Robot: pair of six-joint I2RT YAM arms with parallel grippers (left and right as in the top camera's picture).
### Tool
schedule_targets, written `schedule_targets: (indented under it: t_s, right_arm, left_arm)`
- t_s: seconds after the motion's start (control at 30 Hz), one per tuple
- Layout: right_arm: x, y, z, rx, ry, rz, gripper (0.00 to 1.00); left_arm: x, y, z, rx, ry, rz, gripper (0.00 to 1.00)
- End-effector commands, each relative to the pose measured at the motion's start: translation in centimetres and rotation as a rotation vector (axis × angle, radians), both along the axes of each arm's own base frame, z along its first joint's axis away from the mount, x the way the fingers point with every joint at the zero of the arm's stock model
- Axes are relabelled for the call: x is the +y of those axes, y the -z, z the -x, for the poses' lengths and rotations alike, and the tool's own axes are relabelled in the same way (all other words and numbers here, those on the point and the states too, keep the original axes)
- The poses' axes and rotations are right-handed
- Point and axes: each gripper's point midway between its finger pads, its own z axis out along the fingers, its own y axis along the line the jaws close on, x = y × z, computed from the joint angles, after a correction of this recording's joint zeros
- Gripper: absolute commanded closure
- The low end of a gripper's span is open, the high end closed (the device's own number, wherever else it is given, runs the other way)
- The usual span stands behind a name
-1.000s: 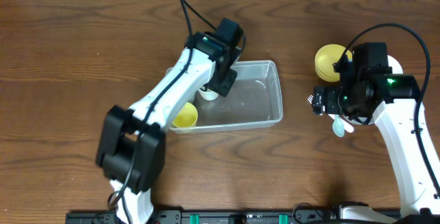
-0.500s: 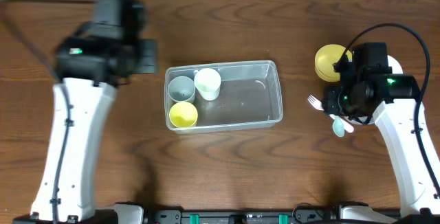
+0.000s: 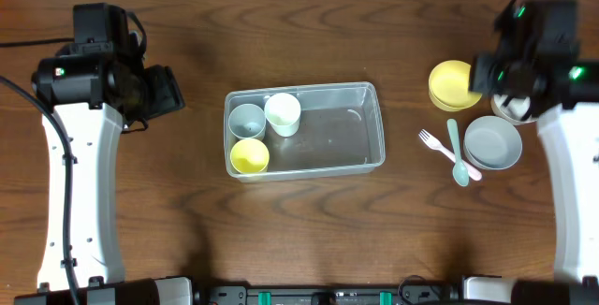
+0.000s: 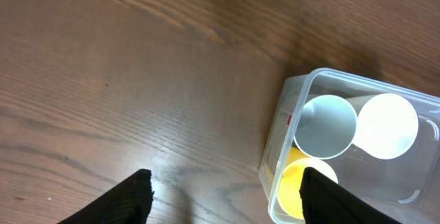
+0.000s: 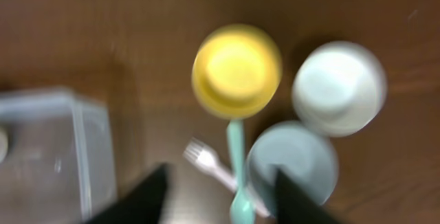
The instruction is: Pack container
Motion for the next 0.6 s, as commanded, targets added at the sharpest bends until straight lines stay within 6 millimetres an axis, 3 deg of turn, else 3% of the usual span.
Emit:
schedule_targets:
  t_s: [0.0, 0.07, 0.2, 0.37, 0.57]
  right_arm:
    - [-1.3, 0.6, -3.2, 0.046, -0.036, 0.079, 0.27]
    - [-1.2, 2.1, -4.7, 0.08, -0.047, 0.078, 0.26]
    - [-1.2, 7.5, -6.8, 0.184, -0.05, 0.066, 0.26]
    - [-0.4, 14.3, -7.2, 0.347, -0.093, 0.035, 0.18]
    - [0.9, 19.8, -7.2, 0.459, -0.124, 0.032, 0.18]
  left_arm:
    - [0.0, 0.5, 0.2, 0.017, -0.009, 0.014, 0.3]
    - [0.0, 0.6, 0.3, 0.019, -0.009, 0.014, 0.3]
    - [0.0, 0.6, 0.3, 0.021, -0.009, 0.014, 0.29]
    - [0.0, 0.6, 0.3, 0.02, -0.009, 0.014, 0.3]
    - [0.0, 0.6, 0.3, 0.02, -0.009, 0.014, 0.3]
